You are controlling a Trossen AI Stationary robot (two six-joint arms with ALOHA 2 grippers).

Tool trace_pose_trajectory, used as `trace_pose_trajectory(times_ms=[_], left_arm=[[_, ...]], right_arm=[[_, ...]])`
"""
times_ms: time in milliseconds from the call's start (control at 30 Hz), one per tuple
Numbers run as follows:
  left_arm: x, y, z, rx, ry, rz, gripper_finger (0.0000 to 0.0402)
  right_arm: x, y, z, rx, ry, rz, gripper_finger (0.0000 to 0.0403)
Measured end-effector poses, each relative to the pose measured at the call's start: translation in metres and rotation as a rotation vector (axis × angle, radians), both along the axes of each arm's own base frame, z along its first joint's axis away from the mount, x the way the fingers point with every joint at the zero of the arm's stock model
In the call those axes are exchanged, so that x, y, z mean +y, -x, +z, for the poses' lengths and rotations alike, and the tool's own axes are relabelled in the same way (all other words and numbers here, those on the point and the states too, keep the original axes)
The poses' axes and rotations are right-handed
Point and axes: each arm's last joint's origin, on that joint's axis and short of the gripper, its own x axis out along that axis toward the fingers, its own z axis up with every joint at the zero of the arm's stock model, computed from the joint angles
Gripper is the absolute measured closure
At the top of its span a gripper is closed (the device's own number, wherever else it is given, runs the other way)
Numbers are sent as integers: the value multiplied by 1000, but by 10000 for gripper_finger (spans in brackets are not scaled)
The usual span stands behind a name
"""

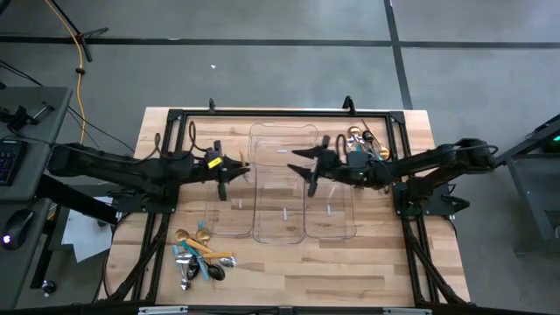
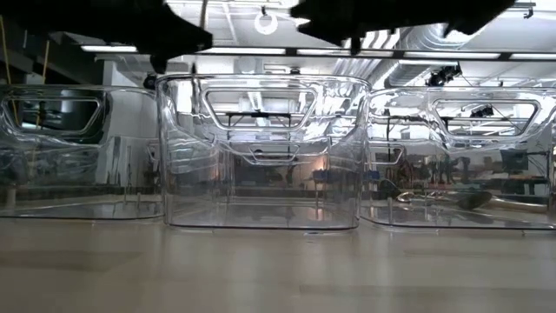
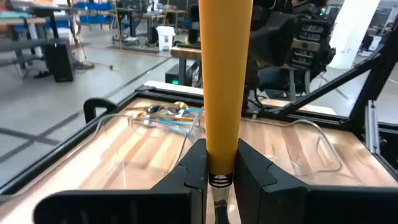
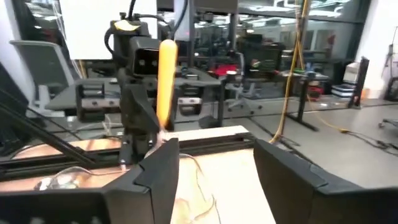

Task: Sort silverware by color (type)
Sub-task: Put the yellow spoon into the left transparent bin

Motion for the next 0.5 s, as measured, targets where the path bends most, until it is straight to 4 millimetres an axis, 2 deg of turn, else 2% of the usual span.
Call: trace_pose_trajectory(times_ms=[200, 500], left_arm=[[0, 13, 5, 4, 37, 1, 372], [0, 12, 3, 23, 51, 3, 372]], right_arm=[[1, 20, 7, -45, -14, 6, 208], [1, 17, 1, -18, -27, 7, 208]])
